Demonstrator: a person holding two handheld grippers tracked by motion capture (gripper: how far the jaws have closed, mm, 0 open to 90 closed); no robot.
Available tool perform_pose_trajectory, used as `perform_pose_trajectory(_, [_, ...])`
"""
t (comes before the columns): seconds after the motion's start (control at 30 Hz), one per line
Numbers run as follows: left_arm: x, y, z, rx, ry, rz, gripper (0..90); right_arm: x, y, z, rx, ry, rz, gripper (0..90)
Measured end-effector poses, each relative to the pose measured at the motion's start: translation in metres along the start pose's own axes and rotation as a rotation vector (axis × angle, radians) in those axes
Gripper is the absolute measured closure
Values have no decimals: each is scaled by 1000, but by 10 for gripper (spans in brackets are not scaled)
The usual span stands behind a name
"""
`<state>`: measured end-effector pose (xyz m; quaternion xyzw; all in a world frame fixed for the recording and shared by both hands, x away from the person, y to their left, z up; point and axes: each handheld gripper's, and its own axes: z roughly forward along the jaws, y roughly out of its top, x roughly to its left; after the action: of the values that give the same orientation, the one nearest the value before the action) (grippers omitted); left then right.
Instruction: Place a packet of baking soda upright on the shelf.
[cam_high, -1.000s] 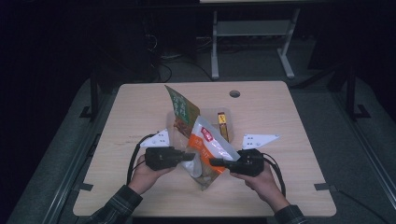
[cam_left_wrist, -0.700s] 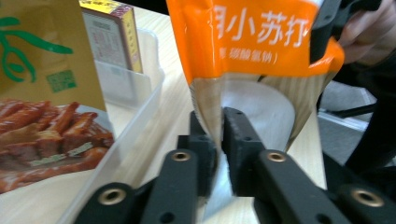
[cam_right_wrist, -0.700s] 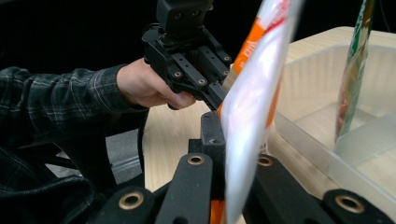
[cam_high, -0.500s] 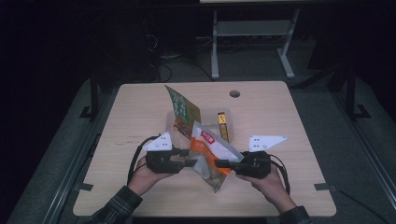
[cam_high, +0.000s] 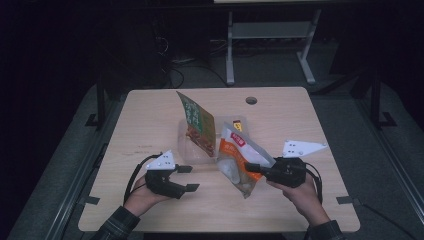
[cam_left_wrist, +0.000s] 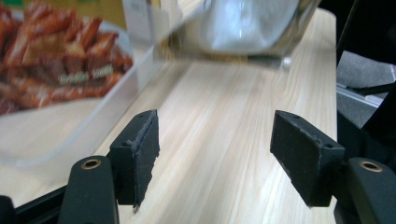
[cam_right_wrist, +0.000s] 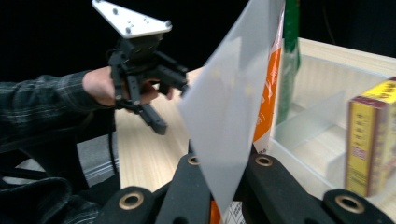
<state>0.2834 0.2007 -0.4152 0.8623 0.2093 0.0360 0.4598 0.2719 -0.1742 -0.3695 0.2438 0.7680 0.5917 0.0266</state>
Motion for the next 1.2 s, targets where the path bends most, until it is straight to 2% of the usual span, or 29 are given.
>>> perform_pose_trajectory(0.07, [1, -5, -2, 9, 2, -12, 306, -1, 2, -1, 0, -9, -2, 900])
perform_pose_trajectory(0.23, [4, -16, -7, 39, 42, 0, 262, -5, 9, -3, 10, -49, 3, 900])
perform_pose_trajectory(0.3, [5, -20, -7, 47, 45, -2, 243, -7, 12, -3, 9, -65, 3, 900])
perform_pose_trajectory(0.7, [10, -29, -4, 83, 80, 26, 203, -20, 26, -6, -18, -130, 40, 900])
perform_pose_trajectory(0.93, [13, -31, -3, 91, 88, 36, 201, -26, 39, 5, -23, -161, 45, 900])
perform_pose_trajectory(1.2, [13, -31, -2, 86, 90, 27, 201, -30, 53, 22, -23, -186, 26, 900])
